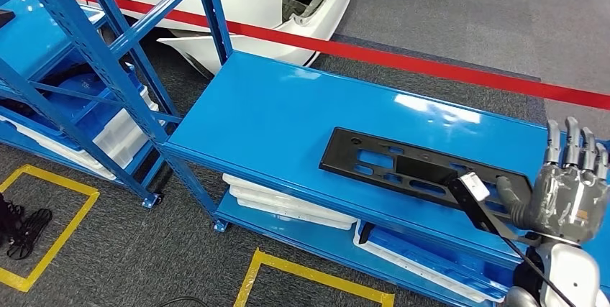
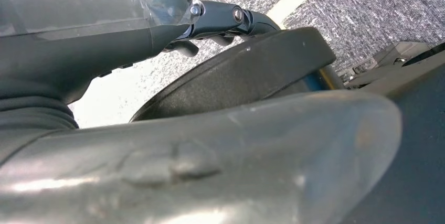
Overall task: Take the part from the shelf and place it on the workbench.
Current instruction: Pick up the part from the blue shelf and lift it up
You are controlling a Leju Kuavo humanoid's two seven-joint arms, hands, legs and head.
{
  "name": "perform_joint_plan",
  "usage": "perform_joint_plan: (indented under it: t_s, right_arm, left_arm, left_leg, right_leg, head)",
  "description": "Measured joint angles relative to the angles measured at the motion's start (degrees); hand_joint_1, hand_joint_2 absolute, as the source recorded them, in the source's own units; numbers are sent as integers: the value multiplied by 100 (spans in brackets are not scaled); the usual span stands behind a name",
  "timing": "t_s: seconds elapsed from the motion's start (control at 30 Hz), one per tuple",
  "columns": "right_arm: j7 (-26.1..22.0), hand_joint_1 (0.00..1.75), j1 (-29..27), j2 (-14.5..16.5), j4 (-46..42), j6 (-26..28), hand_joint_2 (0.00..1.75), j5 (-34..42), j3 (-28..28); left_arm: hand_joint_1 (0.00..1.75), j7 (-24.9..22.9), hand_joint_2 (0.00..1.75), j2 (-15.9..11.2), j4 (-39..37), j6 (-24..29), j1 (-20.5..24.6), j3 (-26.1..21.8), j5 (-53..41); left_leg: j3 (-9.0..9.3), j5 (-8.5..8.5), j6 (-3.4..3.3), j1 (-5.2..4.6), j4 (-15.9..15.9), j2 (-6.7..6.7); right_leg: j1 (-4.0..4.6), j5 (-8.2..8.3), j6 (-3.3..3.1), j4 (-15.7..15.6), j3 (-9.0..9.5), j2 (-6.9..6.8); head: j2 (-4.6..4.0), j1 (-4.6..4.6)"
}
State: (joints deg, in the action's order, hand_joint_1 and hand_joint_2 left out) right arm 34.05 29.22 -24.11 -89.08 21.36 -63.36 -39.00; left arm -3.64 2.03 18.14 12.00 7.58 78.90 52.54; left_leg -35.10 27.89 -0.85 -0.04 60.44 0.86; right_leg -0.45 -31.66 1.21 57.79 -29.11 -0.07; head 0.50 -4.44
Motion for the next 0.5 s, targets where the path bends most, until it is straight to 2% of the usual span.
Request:
perform_joint_plan:
  t_s: [0.3, 0.4, 0.5]
  right_arm:
    - [-129, 0, 265, 34, 800, -55, 175, 109, -62]
    - [-127, 0, 298, 57, 939, -51, 175, 157, -83]
    - [-127, 0, 334, 85, 1065, -18, 175, 184, -115]
  left_arm:
    - [0, -40, 0, 0, 35, 59, 1, 0, 80]
    - [0, -48, 0, 0, 37, 41, 3, 0, 115]
    - [0, -13, 0, 0, 43, -1, 1, -3, 200]
  left_leg:
    - [3, 1, 0, -2, 2, 1]
    - [1, 24, -30, -37, 18, 3]
    - [52, 59, -99, -27, -73, 5]
  right_leg:
    - [0, 1, 1, -2, 4, -2]
    - [-25, 8, 32, -40, 12, -4]
    - [-42, 43, 97, 40, 19, -1]
  head:
    - [-1, 0]
    - [0, -1]
    - [-1, -1]
